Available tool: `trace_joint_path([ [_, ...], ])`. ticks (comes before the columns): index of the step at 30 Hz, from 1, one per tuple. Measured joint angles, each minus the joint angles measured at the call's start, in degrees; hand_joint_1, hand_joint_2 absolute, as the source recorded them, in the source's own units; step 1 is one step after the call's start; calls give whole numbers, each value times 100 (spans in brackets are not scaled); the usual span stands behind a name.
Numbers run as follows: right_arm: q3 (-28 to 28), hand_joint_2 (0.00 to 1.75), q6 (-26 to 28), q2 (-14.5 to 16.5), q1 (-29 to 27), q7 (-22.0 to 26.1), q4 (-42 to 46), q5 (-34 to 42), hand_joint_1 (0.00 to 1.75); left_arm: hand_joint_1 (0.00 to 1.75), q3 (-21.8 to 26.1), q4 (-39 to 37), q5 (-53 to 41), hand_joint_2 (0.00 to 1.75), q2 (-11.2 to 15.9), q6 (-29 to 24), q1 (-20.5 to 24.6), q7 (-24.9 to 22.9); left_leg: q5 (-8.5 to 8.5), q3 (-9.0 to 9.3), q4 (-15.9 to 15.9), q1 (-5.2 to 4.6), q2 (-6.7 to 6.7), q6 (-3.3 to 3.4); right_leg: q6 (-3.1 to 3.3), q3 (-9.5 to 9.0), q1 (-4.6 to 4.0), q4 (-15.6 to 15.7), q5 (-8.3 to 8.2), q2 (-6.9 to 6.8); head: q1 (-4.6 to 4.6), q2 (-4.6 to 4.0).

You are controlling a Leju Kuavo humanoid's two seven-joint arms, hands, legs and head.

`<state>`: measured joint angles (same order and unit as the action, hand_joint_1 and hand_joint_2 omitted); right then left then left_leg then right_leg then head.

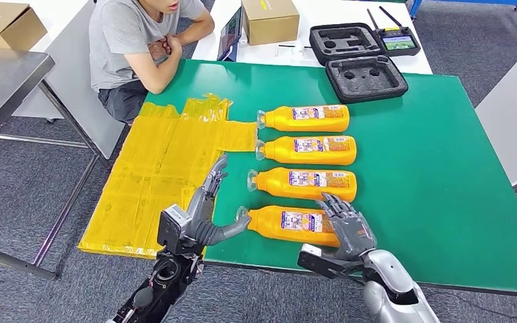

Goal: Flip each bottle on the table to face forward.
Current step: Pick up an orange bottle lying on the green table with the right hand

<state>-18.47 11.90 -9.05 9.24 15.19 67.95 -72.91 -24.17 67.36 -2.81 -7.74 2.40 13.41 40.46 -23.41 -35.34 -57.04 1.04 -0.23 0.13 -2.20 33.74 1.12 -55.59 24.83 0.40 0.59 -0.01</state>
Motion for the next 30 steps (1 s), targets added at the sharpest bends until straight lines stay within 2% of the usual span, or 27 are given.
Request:
trace_joint_path([
  [3, -13, 175, -30, -2, 43, -4, -67, -5, 151, 0, 0, 0, -3, 175, -11, 1, 0, 0, 0, 7, 0, 0, 0, 0, 0, -7, 0, 0, 0, 0, 1, 1],
  [4, -16, 175, -56, -3, 55, 8, -88, 20, 175, 0, 0, 0, -4, 175, -15, 1, -1, 0, 0, 9, 0, 0, 1, 0, 0, -8, 0, 0, 0, 0, 1, 1],
  [24, -13, 175, -511, -18, 194, 401, -243, 869, 175, 0, 0, 3, -93, 175, -20, -2, -80, 0, -2, 47, 1, 1, 2, 0, 0, -45, -2, 1, 1, 0, 1, 1],
  [26, -4, 175, -513, -4, 171, 600, -239, 1146, 175, 0, 0, 9, -98, 175, -20, -15, -89, 0, -3, 47, 1, 1, 2, 0, 0, -45, -3, 1, 1, 0, 0, 1],
  [30, 48, 175, -524, 93, 17, 1334, -186, 2088, 175, 0, 1, 31, -83, 175, -34, -82, -104, 0, -2, 43, 1, 2, 1, 0, 0, -44, -3, 1, 1, -1, 1, 0],
])
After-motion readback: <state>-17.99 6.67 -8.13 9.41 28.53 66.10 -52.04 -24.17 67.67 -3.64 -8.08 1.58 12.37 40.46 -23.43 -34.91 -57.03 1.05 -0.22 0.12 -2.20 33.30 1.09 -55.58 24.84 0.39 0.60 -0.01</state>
